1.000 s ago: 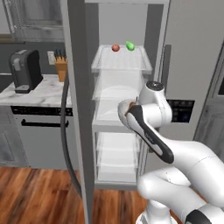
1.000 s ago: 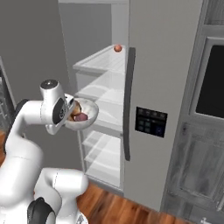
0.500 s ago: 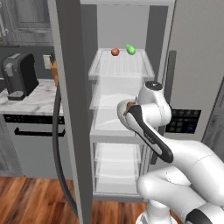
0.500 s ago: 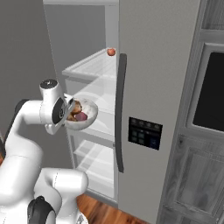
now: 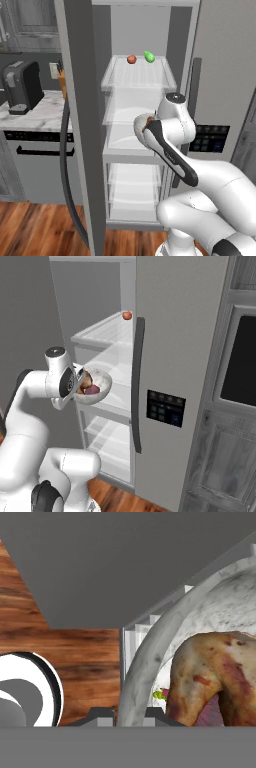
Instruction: Pick the chicken drumstick and onion from their plates and place them in the bowl. Then put the bowl in the fridge.
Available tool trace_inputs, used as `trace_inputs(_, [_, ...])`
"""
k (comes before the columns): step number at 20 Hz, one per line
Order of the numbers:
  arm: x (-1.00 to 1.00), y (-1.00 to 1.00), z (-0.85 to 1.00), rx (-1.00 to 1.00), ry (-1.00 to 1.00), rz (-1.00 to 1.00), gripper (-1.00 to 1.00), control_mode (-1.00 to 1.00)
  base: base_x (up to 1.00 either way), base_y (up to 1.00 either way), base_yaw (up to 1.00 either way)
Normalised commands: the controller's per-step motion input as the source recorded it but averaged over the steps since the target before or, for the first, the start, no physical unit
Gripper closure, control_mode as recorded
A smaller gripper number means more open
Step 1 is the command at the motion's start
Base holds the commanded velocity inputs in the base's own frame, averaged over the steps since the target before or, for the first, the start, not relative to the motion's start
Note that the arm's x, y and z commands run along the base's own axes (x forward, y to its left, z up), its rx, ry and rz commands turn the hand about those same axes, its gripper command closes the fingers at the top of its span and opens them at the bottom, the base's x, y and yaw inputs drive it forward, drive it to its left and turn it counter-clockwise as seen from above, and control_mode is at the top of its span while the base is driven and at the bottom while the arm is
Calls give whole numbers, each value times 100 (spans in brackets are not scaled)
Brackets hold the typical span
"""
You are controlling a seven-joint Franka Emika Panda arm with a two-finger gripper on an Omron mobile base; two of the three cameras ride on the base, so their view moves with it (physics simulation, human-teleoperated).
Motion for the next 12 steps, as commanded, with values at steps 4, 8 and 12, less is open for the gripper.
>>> trace_inputs(4, [0,0,0,0,0,0,100,100,0,0,0])
trace_inputs(8, [0,0,0,0,0,0,100,-100,0,0,0])
trace_inputs(12, [0,0,0,0,0,0,100,-100,0,0,0])
